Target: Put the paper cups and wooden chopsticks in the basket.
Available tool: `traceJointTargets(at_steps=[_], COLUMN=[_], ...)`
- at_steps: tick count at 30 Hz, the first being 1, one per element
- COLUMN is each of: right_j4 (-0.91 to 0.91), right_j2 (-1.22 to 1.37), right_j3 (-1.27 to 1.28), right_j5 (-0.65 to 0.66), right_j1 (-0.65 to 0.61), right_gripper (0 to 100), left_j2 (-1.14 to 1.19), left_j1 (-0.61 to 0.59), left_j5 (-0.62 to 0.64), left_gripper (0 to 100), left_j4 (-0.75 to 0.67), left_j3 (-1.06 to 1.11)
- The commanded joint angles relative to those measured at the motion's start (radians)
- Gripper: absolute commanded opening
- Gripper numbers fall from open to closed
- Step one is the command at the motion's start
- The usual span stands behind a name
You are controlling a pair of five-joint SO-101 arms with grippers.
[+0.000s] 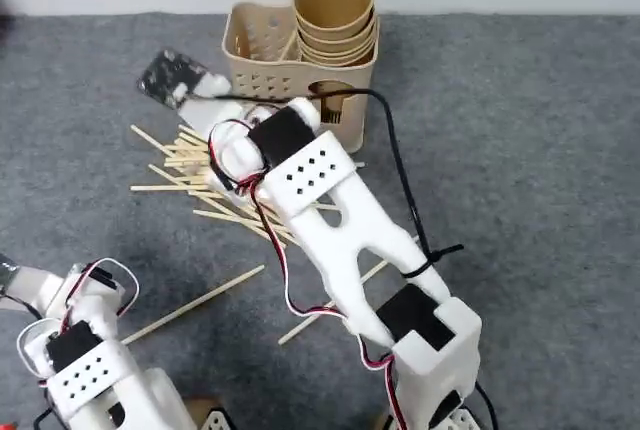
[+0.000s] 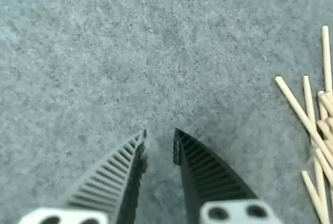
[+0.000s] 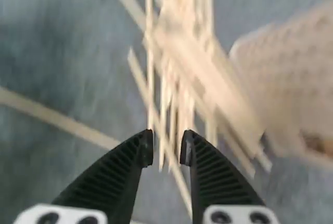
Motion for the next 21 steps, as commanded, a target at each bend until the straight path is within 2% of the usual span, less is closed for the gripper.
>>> traceJointTargets(at_steps=[1, 7, 13, 21], right_j4=[0.038, -0.022, -0.021, -0.035], right_j2=[-0.007, 0.124, 0.194, 0.26], right_j3=[-0.031, -0.031, -0.029, -0.031], right_j5=[0.081, 0.273, 0.333, 0.338], right_j1=[0.048, 0.076, 0.076, 0.07], right_gripper=[11.5, 11.5, 11.6, 11.6], left_j2=[-0.002, -0.002, -0.002, -0.002], left_j1=[-0.002, -0.002, -0.002, -0.006], left_j5=[0.008, 0.008, 0.005, -0.201], left_gripper=[9, 9, 9, 9], left_j4=[-0.017, -0.017, -0.02, -0.023], left_j3=[-0.005, -0.005, 0.004, 0.081])
